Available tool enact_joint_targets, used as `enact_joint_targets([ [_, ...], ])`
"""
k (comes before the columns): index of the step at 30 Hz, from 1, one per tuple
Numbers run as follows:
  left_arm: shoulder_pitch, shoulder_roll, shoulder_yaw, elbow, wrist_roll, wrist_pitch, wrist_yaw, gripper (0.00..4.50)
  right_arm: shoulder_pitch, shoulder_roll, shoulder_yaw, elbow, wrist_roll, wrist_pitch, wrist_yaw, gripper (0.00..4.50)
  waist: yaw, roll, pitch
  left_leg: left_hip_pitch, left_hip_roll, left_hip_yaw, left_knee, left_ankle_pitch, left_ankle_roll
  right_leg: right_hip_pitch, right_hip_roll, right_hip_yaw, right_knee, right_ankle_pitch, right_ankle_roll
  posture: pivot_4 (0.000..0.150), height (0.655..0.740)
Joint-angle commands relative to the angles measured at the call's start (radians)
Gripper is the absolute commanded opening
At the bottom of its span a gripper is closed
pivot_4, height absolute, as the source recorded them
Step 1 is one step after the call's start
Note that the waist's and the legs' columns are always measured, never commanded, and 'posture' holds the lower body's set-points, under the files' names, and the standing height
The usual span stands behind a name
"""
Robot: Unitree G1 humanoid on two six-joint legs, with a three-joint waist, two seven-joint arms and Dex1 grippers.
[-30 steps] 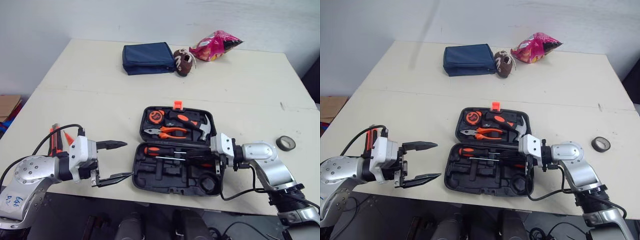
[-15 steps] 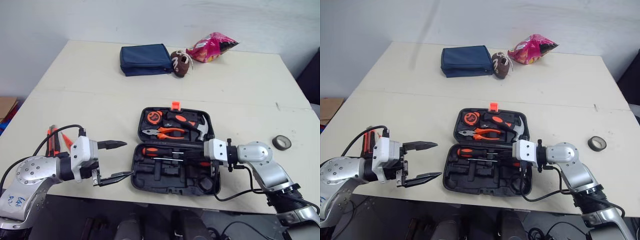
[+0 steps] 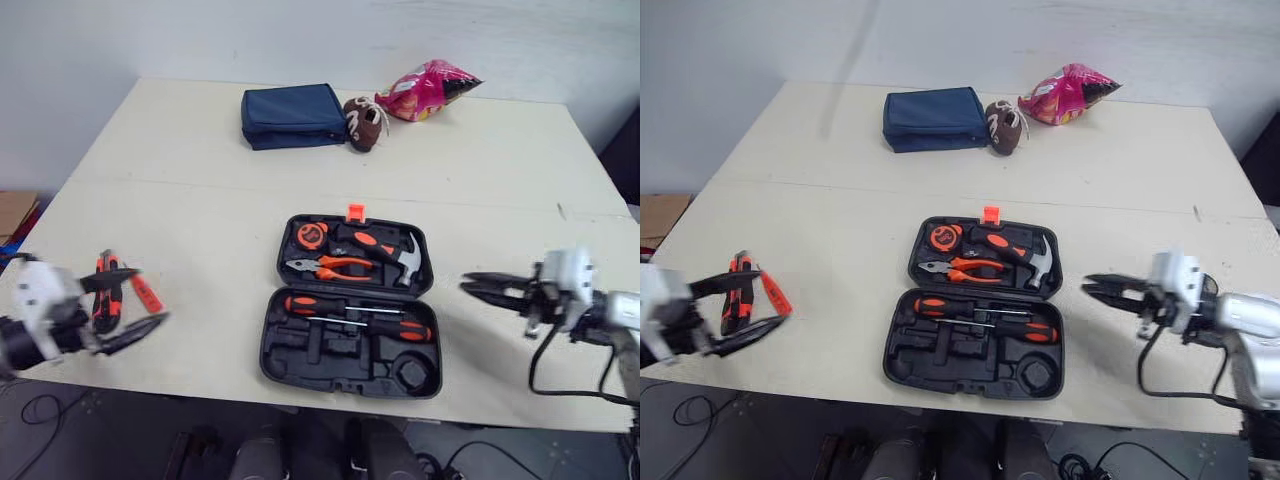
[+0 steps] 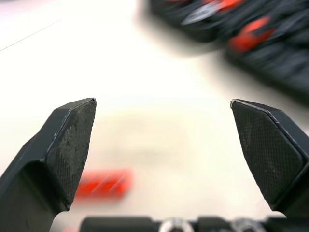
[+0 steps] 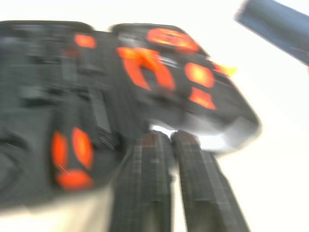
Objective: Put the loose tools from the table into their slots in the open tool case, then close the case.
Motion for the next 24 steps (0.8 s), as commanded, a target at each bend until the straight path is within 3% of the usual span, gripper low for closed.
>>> enact_joint_targets([
  [1, 0.017, 0.04, 0.154, 0.201, 0.054, -0.101, 0.008, 4.5, 0.091, -0.06, -0.179, 0.203, -0.055, -0.151, -0.015, 2.32, 0.0, 0.0, 0.0, 0.0, 0.0, 0.0, 0.0, -0.001, 0.0, 0.0, 0.0, 0.0, 0.0, 0.0, 0.0, 0.15, 0.74],
  [5, 0.035, 0.115, 0.211, 0.484, 0.14, -0.195, 0.032, 4.5, 0.166, -0.126, -0.283, 0.48, -0.122, -0.324, -0.052, 4.47, -0.003, 0.0, 0.0, 0.0, 0.0, 0.002, -0.002, -0.001, 0.0, -0.001, 0.0, 0.0, -0.002, 0.0, 0.0, 0.15, 0.74],
  [10, 0.006, 0.198, 0.234, 0.732, 0.182, -0.272, 0.092, 4.5, 0.233, -0.206, -0.37, 0.74, -0.138, -0.461, -0.08, 4.47, -0.006, 0.001, 0.0, 0.003, 0.001, 0.004, -0.003, -0.003, 0.0, -0.002, 0.0, 0.003, -0.001, 0.0, 0.0, 0.15, 0.74],
  [16, -0.026, 0.226, 0.225, 0.816, 0.164, -0.237, 0.111, 4.5, 0.241, -0.236, -0.373, 0.908, -0.135, -0.546, -0.079, 4.47, -0.013, 0.001, 0.0, 0.007, 0.001, 0.007, -0.008, -0.002, -0.003, -0.002, -0.001, 0.006, 0.0, 0.0, -0.001, 0.15, 0.74],
  [24, 0.054, 0.137, 0.223, 0.404, 0.091, 0.15, 0.196, 4.5, 0.011, -0.107, -0.169, 0.545, -0.04, -0.407, 0.073, 4.47, -0.036, 0.0, 0.0, 0.017, 0.001, 0.014, -0.016, 0.001, -0.006, 0.0, -0.001, 0.011, 0.004, -0.001, -0.001, 0.15, 0.74],
])
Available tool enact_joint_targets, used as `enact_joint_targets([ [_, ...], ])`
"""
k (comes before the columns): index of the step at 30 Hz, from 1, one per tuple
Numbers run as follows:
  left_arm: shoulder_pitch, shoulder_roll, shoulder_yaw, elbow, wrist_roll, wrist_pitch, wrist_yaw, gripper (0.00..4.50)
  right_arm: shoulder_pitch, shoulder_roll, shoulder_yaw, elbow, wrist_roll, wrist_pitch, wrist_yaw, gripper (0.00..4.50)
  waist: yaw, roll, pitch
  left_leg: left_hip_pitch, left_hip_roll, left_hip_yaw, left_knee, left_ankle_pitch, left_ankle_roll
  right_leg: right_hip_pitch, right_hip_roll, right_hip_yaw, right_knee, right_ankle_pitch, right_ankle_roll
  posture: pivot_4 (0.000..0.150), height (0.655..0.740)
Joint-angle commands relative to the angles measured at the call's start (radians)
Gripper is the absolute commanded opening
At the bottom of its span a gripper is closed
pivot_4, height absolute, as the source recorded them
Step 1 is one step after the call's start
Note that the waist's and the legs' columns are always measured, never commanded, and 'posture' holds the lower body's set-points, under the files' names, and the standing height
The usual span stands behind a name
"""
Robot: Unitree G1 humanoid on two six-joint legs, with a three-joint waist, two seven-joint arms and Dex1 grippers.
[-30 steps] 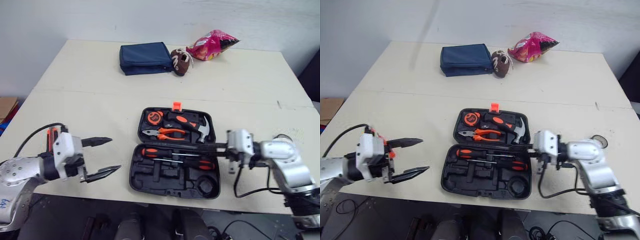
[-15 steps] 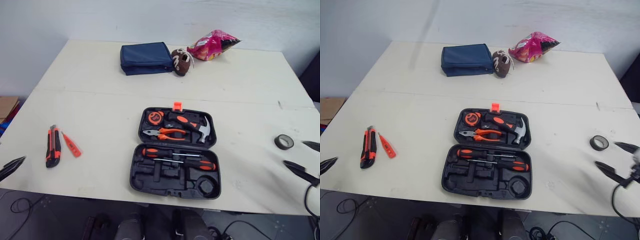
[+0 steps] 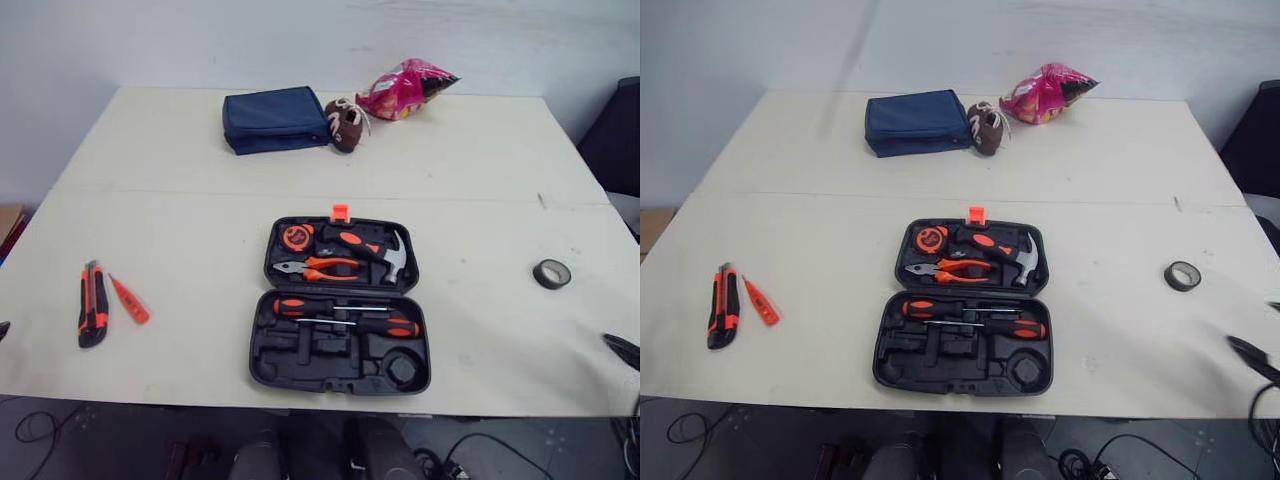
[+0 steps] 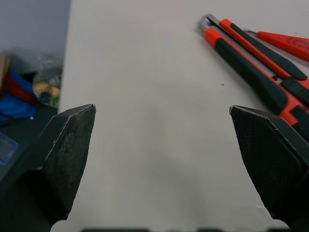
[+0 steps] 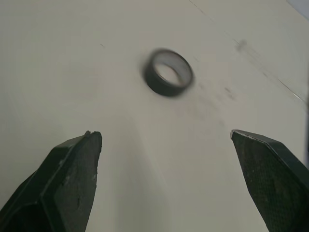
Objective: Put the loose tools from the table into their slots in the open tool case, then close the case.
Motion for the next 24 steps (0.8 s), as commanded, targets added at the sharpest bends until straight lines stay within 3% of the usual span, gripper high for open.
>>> enact_joint_targets([
  [1, 0.028, -0.032, 0.047, -0.228, -0.058, 0.153, 0.058, 4.5, -0.077, 0.038, 0.066, -0.21, 0.072, 0.093, 0.02, 4.47, 0.002, 0.0, 0.0, 0.0, 0.0, 0.0, 0.0, 0.0, 0.0, -0.001, 0.0, 0.0, 0.001, 0.0, 0.0, 0.15, 0.74],
  [6, 0.071, -0.077, 0.047, -0.52, -0.097, 0.405, 0.151, 4.5, -0.123, 0.129, 0.153, -0.442, 0.145, 0.243, 0.018, 4.47, 0.022, 0.0, 0.0, -0.001, 0.0, -0.001, 0.001, 0.0, 0.0, -0.001, -0.001, 0.0, 0.001, 0.0, 0.0, 0.15, 0.74],
  [10, -0.005, -0.15, 0.036, -0.734, -0.202, 0.656, 0.302, 4.5, -0.218, 0.24, 0.206, -0.57, 0.255, 0.504, -0.11, 4.47, 0.034, 0.0, 0.0, -0.002, -0.001, -0.001, 0.003, 0.0, 0.0, -0.001, -0.001, 0.0, 0.001, 0.0, 0.0, 0.15, 0.74],
  [14, -0.153, -0.228, -0.024, -1.005, -0.296, 1.027, 0.524, 4.5, -0.261, 0.27, 0.286, -0.561, 0.218, 0.445, 0.047, 4.47, 0.046, 0.0, 0.0, -0.003, -0.002, -0.004, 0.003, 0.0, 0.0, 0.0, -0.002, -0.001, 0.0, 0.0, 0.0, 0.15, 0.74],
  [19, -0.313, -0.377, -0.09, -1.212, -0.253, 1.314, 0.708, 4.5, -0.304, 0.307, 0.33, -0.584, 0.225, 0.433, 0.125, 4.47, 0.043, 0.0, 0.0, -0.004, -0.002, -0.003, 0.004, 0.001, 0.001, 0.0, 0.0, -0.001, 0.002, 0.0, 0.0, 0.15, 0.74],
  [24, -0.386, -0.562, -0.177, -1.293, -0.133, 1.348, 0.919, 4.5, -0.32, 0.339, 0.375, -0.612, 0.219, 0.426, 0.171, 4.47, 0.034, -0.001, 0.0, -0.004, -0.001, -0.003, 0.008, 0.002, 0.001, 0.001, 0.001, -0.001, 0.002, 0.0, 0.0, 0.15, 0.74],
])
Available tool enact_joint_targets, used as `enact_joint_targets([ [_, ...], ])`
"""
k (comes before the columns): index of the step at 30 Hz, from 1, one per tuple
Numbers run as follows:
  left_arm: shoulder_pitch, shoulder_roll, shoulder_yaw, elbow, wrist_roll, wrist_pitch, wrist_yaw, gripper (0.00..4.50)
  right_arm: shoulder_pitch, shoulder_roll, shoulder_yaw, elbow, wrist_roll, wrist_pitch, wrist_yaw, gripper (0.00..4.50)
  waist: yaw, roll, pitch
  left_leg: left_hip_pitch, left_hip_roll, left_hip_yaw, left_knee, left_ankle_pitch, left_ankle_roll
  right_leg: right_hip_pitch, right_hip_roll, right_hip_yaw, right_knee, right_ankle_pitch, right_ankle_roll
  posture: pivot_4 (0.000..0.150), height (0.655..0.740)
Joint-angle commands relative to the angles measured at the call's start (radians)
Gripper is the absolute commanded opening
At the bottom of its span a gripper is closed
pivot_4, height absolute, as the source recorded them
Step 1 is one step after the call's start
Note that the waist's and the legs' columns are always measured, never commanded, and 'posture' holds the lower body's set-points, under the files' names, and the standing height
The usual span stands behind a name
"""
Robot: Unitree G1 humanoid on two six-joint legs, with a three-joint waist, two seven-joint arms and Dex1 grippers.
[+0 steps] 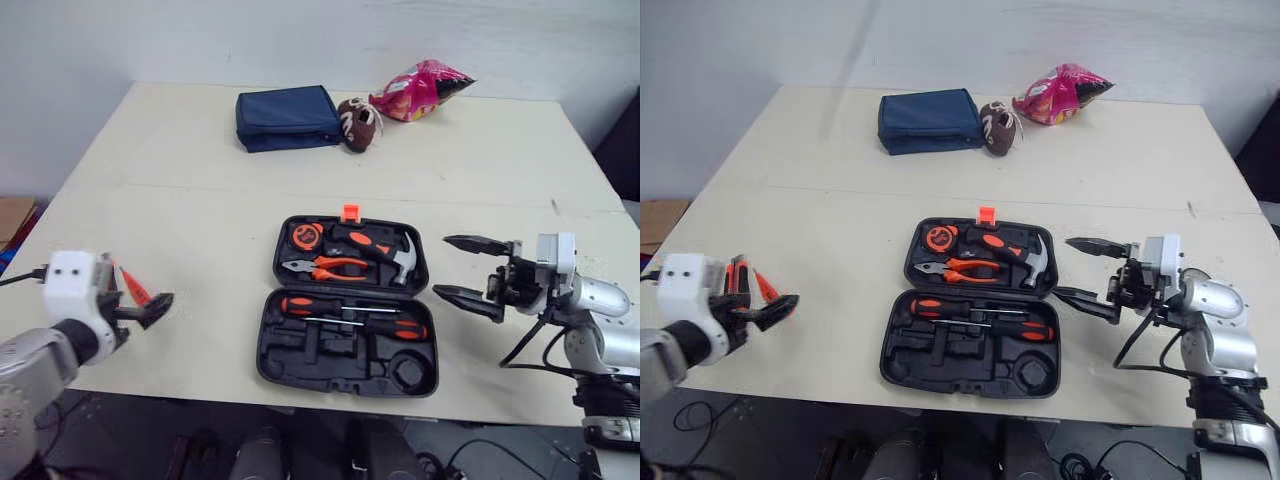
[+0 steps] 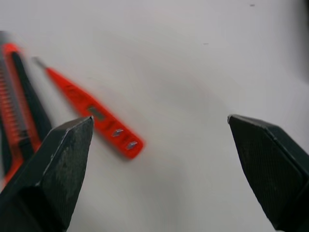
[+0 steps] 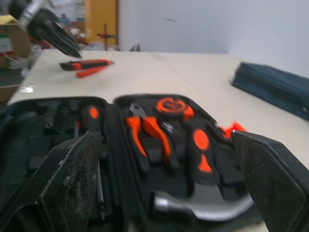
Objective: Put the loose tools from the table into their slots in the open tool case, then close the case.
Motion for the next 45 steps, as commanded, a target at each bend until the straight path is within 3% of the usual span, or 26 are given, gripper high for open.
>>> enact_joint_targets([
  [1, -0.04, -0.089, -0.026, -0.043, 0.105, 0.007, 0.141, 4.5, -0.012, 0.014, 0.004, -0.043, 0.01, -0.005, 0.017, 4.47, 0.001, -0.001, 0.0, 0.0, 0.001, 0.0, 0.0, 0.0, 0.0, 0.0, 0.001, 0.0, 0.0, 0.0, 0.0, 0.15, 0.74],
  [6, -0.096, -0.169, -0.077, 0.008, 0.195, 0.007, 0.217, 4.5, -0.003, 0.031, 0.007, -0.089, 0.027, 0.016, 0.019, 4.47, 0.005, -0.001, 0.0, -0.002, 0.0, -0.001, 0.003, 0.0, 0.0, 0.0, 0.001, 0.0, 0.0, 0.0, 0.0, 0.15, 0.74],
  [13, -0.113, -0.186, -0.128, 0.123, 0.309, 0.007, 0.267, 4.5, 0.01, 0.05, 0.022, -0.166, 0.031, 0.032, -0.007, 4.47, 0.006, -0.001, 0.0, -0.002, 0.001, -0.001, 0.003, 0.0, 0.0, 0.0, 0.001, -0.001, -0.001, 0.0, 0.0, 0.15, 0.74],
  [21, -0.217, -0.233, -0.134, 0.219, 0.373, 0.007, 0.228, 4.5, 0.036, 0.058, 0.025, -0.227, 0.031, 0.06, -0.047, 4.47, 0.027, -0.002, 0.0, -0.002, 0.001, -0.001, 0.003, -0.001, -0.001, 0.0, 0.001, -0.001, 0.0, 0.0, 0.0, 0.15, 0.74],
  [31, -0.211, -0.174, -0.185, 0.336, 0.416, 0.007, 0.188, 4.5, 0.031, 0.073, 0.037, -0.257, 0.026, 0.081, -0.088, 4.47, 0.028, -0.001, 0.0, -0.001, 0.001, -0.001, 0.003, 0.0, -0.001, 0.0, 0.001, -0.001, 0.001, 0.0, 0.0, 0.15, 0.74],
  [35, -0.182, -0.194, -0.195, 0.341, 0.412, 0.007, 0.17, 3.42, 0.017, 0.094, 0.03, -0.278, 0.05, 0.109, -0.128, 4.5, 0.026, -0.001, 0.0, 0.0, 0.001, 0.0, 0.003, -0.001, -0.001, 0.0, 0.001, 0.0, 0.002, 0.0, 0.0, 0.15, 0.74],
  [42, -0.147, -0.205, -0.167, 0.342, 0.43, 0.007, 0.154, 0.39, 0.006, 0.093, 0.03, -0.309, 0.044, 0.122, -0.14, 4.5, 0.021, 0.004, -0.003, 0.002, 0.001, 0.002, 0.001, -0.001, -0.001, 0.0, 0.001, 0.002, 0.002, 0.0, 0.0, 0.15, 0.74],
  [45, -0.154, -0.199, -0.159, 0.332, 0.435, 0.007, 0.145, 0.31, 0.016, 0.083, 0.027, -0.305, 0.037, 0.115, -0.126, 4.5, 0.019, 0.004, -0.003, 0.003, 0.001, 0.003, 0.0, -0.001, -0.001, 0.0, 0.001, 0.003, 0.002, 0.0, 0.0, 0.15, 0.74],
])
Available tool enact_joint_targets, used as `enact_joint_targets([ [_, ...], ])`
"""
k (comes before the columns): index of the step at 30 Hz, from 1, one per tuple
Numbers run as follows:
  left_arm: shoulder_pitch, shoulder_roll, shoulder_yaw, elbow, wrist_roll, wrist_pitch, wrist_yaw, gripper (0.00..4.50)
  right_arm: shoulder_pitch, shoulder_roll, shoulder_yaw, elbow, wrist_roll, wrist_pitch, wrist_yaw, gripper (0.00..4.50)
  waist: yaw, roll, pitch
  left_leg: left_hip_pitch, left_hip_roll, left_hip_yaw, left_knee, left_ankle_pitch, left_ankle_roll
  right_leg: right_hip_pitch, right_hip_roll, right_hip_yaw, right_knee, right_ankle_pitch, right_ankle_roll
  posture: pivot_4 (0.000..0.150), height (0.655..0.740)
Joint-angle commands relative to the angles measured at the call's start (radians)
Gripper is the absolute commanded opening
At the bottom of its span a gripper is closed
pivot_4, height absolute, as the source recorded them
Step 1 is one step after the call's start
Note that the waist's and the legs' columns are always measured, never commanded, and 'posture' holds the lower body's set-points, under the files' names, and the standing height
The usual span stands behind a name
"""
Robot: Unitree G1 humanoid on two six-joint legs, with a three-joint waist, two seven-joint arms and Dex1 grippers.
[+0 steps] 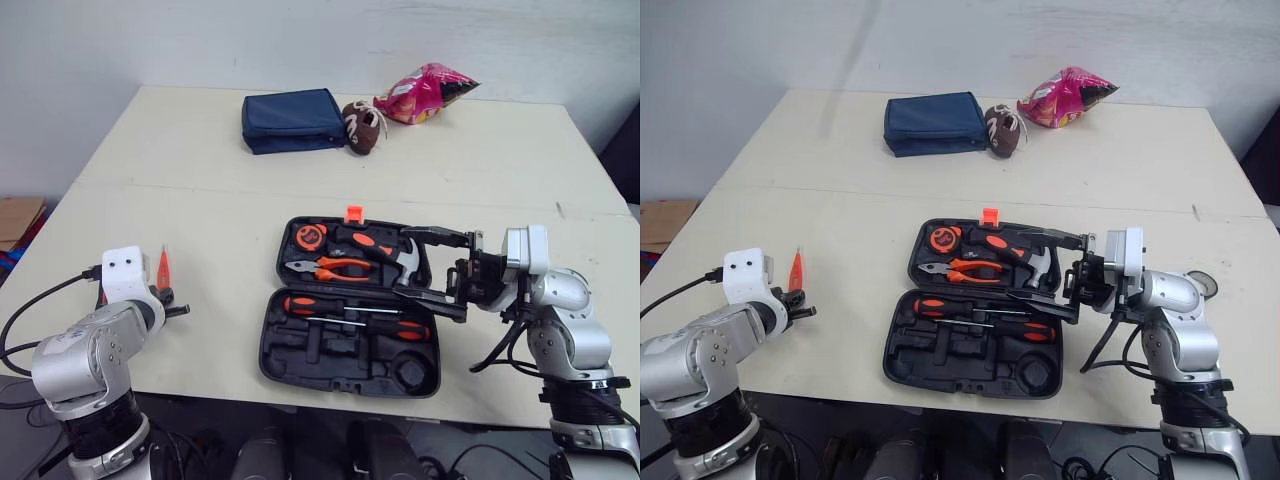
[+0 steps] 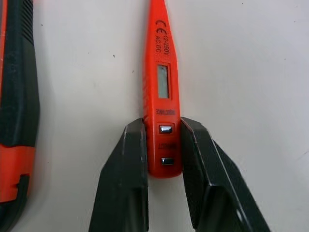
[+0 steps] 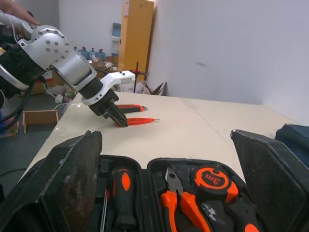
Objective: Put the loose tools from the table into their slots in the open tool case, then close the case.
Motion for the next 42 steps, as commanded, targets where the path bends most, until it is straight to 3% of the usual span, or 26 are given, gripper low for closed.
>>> enact_joint_targets([
  [1, 0.043, 0.001, 0.026, 0.034, 0.044, 0.042, 0.002, 0.31, 0.011, -0.024, -0.017, -0.031, 0.011, -0.008, 0.014, 4.5, -0.001, 0.0, 0.0, 0.0, 0.0, 0.0, 0.0, 0.0, 0.0, 0.0, 0.0, 0.0, 0.0, 0.0, 0.0, 0.15, 0.74],
  [5, 0.068, 0.078, -0.001, -0.02, 0.0, -0.097, -0.091, 0.31, 0.037, -0.044, -0.032, -0.028, 0.006, -0.03, 0.032, 4.5, -0.005, 0.0, 0.0, 0.0, 0.0, 0.0, -0.001, 0.0, 0.0, 0.0, 0.0, 0.0, 0.0, 0.0, 0.0, 0.15, 0.74],
  [13, 0.256, 0.372, -0.066, -0.068, -0.114, -0.771, -0.636, 0.31, 0.12, -0.106, -0.081, -0.086, -0.001, -0.071, 0.036, 4.5, -0.011, -0.006, 0.003, -0.003, 0.0, -0.001, -0.004, 0.001, -0.001, -0.003, -0.001, -0.001, -0.003, -0.001, -0.001, 0.15, 0.74],
  [18, 0.24, 0.496, -0.129, -0.021, -0.188, -1.048, -0.939, 0.31, 0.169, -0.154, -0.094, -0.118, -0.003, -0.07, 0.044, 4.5, 0.005, -0.005, 0.004, -0.004, 0.0, -0.002, -0.005, 0.0, 0.0, -0.003, -0.001, -0.002, -0.006, -0.001, -0.002, 0.15, 0.74],
  [22, 0.182, 0.559, -0.214, -0.011, -0.237, -1.119, -1.087, 0.31, 0.183, -0.168, -0.089, -0.148, 0.0, -0.051, 0.031, 4.5, 0.006, -0.005, 0.004, -0.004, 0.0, -0.002, -0.006, 0.0, 0.0, -0.002, -0.001, -0.003, -0.006, -0.001, -0.002, 0.15, 0.74],
  [26, -0.038, 0.631, -0.474, -0.012, -0.286, -1.032, -1.273, 0.31, 0.233, -0.186, -0.105, -0.208, 0.009, -0.013, -0.003, 4.5, 0.01, -0.005, 0.004, -0.005, -0.001, -0.003, -0.004, 0.0, 0.0, -0.002, -0.001, -0.004, -0.006, -0.001, -0.001, 0.15, 0.74],
  [30, -0.153, 0.669, -0.639, 0.003, -0.215, -0.982, -1.313, 0.31, 0.248, -0.192, -0.108, -0.231, 0.009, -0.001, -0.02, 4.5, 0.004, -0.005, 0.004, -0.006, -0.001, -0.002, -0.003, 0.0, 0.001, -0.002, 0.0, -0.004, -0.007, 0.0, -0.001, 0.15, 0.74],
  [36, -0.345, 0.629, -0.878, 0.077, -0.062, -0.91, -1.317, 0.31, 0.27, -0.191, -0.112, -0.262, 0.008, -0.002, -0.048, 4.5, 0.01, -0.006, 0.005, -0.007, 0.001, -0.003, 0.0, 0.001, 0.001, -0.002, 0.007, -0.003, -0.006, 0.0, 0.0, 0.15, 0.74],
  [42, -0.396, 0.576, -0.941, 0.113, -0.016, -0.834, -1.29, 0.31, 0.335, -0.204, -0.128, -0.299, 0.009, 0.006, -0.062, 4.5, 0.009, -0.006, 0.005, -0.013, 0.003, -0.006, 0.005, 0.0, 0.001, -0.004, 0.008, -0.003, -0.006, 0.0, 0.0, 0.15, 0.74],
])
